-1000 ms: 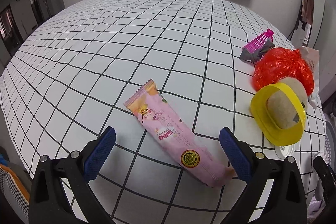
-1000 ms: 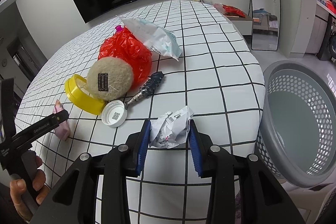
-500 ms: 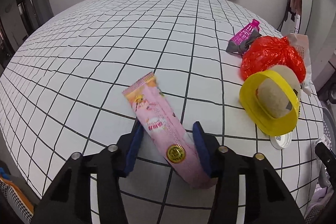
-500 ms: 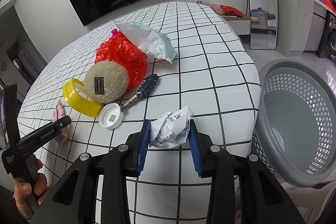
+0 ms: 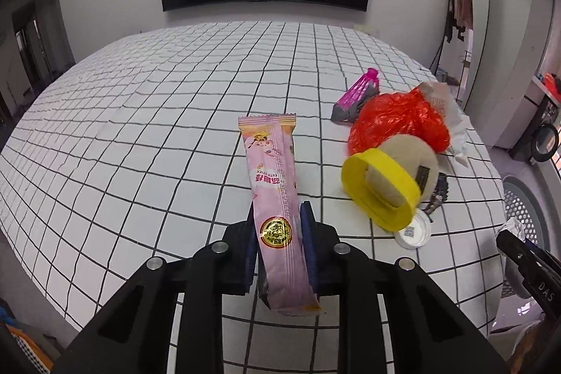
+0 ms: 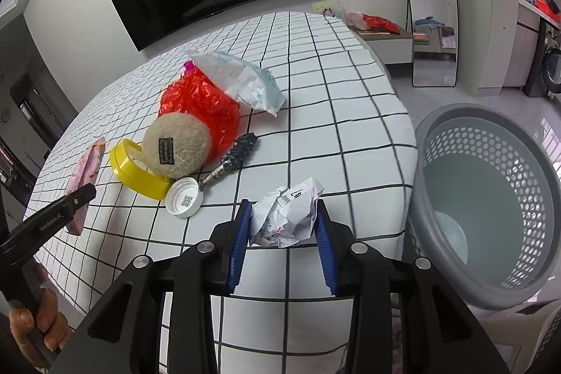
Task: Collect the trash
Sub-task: 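Carry both items over the grey basket and open both grippers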
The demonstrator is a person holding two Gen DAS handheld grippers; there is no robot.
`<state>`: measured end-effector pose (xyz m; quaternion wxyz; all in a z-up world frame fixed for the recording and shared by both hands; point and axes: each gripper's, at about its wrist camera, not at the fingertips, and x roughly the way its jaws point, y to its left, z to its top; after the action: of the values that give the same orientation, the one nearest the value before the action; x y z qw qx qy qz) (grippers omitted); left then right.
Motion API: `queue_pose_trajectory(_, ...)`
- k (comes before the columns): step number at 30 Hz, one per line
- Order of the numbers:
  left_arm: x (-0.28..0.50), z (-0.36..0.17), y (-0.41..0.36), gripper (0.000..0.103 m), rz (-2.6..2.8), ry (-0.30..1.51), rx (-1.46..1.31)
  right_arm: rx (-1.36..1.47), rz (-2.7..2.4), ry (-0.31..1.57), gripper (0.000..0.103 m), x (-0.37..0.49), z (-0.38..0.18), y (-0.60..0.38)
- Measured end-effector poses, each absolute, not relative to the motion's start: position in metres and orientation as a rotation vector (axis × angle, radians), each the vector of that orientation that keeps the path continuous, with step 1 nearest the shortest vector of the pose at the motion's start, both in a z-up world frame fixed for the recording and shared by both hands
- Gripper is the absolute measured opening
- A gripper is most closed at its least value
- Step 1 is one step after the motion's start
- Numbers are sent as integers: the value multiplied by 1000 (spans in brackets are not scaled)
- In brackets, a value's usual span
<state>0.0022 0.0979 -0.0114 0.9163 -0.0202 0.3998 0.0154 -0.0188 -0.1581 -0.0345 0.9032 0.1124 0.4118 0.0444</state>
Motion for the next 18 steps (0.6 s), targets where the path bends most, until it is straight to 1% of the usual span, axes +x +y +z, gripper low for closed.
queue_pose_trajectory(6, -6, 22, 58, 23, -78, 745, -30, 260, 28, 810, 35, -36, -17, -193)
queue_pose_trajectory(10, -7, 36, 11, 23, -190, 718, 13, 281, -35, 796, 35, -48, -14, -222)
queue_pose_trajectory(13, -9, 38, -31, 23, -286, 710, 54, 307, -94, 780, 35, -59, -13, -252)
queue_pose_trajectory(18, -13, 27, -107, 23, -447, 734, 133, 365, -204, 772, 35, -76, -19, -304)
